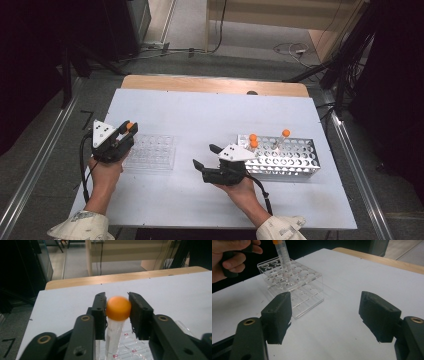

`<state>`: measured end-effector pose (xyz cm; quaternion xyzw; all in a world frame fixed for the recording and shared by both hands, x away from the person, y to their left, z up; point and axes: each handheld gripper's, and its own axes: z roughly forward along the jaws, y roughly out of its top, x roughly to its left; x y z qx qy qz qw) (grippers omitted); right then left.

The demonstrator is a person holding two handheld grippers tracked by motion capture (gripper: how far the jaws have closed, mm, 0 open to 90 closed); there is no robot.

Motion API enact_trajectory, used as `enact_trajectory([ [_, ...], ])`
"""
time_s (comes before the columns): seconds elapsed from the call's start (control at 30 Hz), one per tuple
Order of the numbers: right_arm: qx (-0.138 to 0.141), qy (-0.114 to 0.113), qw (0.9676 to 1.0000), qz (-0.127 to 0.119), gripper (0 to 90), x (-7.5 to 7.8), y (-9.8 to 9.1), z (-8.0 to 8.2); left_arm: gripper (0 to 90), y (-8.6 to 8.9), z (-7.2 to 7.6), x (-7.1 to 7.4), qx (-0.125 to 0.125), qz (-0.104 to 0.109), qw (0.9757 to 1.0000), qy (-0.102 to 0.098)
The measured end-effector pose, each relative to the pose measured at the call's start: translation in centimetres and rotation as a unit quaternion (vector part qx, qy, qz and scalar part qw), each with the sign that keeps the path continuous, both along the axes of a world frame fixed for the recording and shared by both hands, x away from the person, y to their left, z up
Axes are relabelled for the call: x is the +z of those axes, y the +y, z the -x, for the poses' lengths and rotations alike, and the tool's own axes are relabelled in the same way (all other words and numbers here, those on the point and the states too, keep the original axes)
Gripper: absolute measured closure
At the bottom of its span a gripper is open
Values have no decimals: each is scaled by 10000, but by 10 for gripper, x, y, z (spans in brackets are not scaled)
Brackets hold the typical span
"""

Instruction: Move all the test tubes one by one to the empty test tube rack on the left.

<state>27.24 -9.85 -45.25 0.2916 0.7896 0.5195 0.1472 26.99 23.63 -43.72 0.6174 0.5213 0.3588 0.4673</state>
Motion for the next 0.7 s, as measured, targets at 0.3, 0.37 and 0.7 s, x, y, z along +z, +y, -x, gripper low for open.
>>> enact_trajectory([
  [0.3, -1, 13, 10000, -7, 250, -1, 1, 0, 639, 1, 1, 2, -17, 45, 10000, -59],
  [0.37, -5, 13, 10000, -15, 250, 0, 1, 0, 627, 2, 2, 2, -13, 72, 9999, -87],
  [0.7, -97, -29, 9999, -44, 253, 3, -5, -1, 408, -4, 8, 11, -3, 157, 9996, -242],
])
